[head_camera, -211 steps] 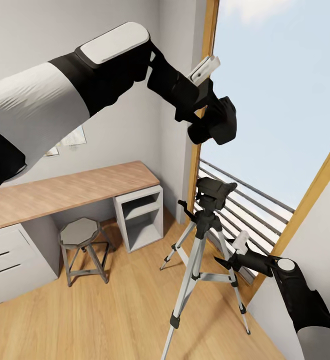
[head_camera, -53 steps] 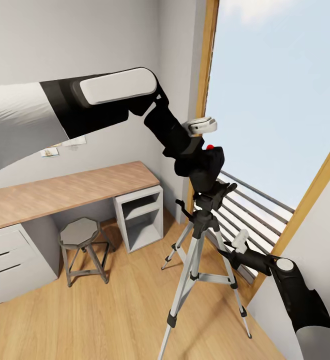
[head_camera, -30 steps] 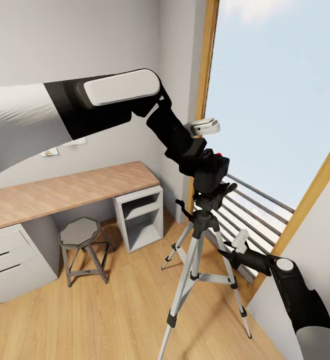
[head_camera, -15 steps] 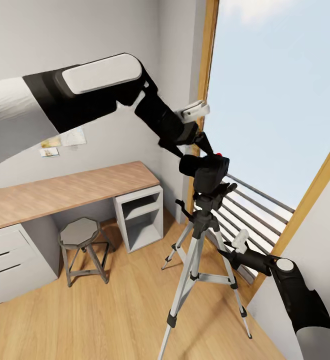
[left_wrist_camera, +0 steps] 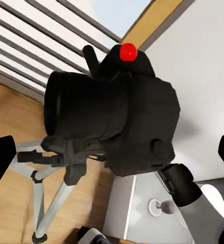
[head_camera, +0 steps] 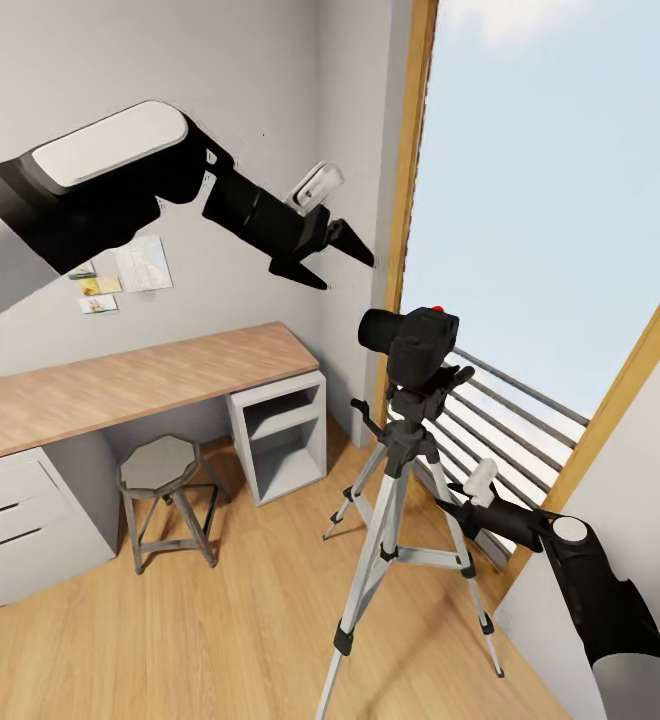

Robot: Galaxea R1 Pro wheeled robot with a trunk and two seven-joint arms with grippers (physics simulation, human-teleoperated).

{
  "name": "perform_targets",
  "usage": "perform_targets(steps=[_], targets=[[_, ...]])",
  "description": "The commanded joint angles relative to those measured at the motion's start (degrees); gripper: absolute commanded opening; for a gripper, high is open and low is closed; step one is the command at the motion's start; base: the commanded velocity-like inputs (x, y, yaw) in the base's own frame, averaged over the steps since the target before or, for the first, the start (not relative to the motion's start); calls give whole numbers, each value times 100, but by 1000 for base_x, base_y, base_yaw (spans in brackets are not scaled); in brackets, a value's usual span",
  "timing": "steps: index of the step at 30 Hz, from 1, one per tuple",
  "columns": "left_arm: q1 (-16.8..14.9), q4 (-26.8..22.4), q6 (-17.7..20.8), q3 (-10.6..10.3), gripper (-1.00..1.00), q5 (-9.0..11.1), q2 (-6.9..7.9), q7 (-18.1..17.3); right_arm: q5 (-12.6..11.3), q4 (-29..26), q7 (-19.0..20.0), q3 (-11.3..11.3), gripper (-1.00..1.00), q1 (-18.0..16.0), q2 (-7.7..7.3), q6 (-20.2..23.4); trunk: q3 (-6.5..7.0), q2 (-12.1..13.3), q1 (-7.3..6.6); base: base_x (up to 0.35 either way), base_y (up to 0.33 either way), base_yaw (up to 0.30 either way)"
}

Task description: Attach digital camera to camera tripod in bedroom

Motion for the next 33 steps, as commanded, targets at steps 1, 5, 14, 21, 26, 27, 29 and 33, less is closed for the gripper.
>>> perform_targets(steps=[1, 5, 14, 21, 26, 27, 29, 33], targets=[[38, -9, 0, 68, 100, 60, 60, 39, 74, 47, -134, -5, -100, 3, 5, -152, -16, -9, 5, 0, 0, 0], [106, -18, 0, 164, 100, 60, 125, 43, 74, 47, -134, -5, -100, 6, 5, -152, -16, -9, 5, 0, 0, 0], [227, -24, 0, 224, 100, 60, 321, 54, 74, 47, -128, -5, -100, 8, 5, -152, -16, -9, 5, 0, 0, 0], [505, -156, 0, 237, 100, 60, 770, 66, 74, 47, -116, -10, -100, 8, 5, -152, -16, -9, 5, 0, 0, 0], [715, -242, 0, 240, 100, 60, 1131, 74, 74, 47, -120, -12, 100, 8, 5, -140, -16, -9, 5, 0, 0, 0], [790, -257, 0, 241, 100, 60, 1227, 76, 74, 47, -122, -13, 100, 8, 5, -135, -16, -9, 5, 0, 0, 0], [853, -265, 0, 241, 100, 60, 1292, 78, 74, 47, -123, -13, 100, 8, 5, -132, -16, -9, 5, 0, 0, 0], [964, -269, 0, 241, 100, 60, 1374, 92, 74, 47, -125, -13, 100, 8, 5, -134, -16, -9, 5, 0, 0, 0]])
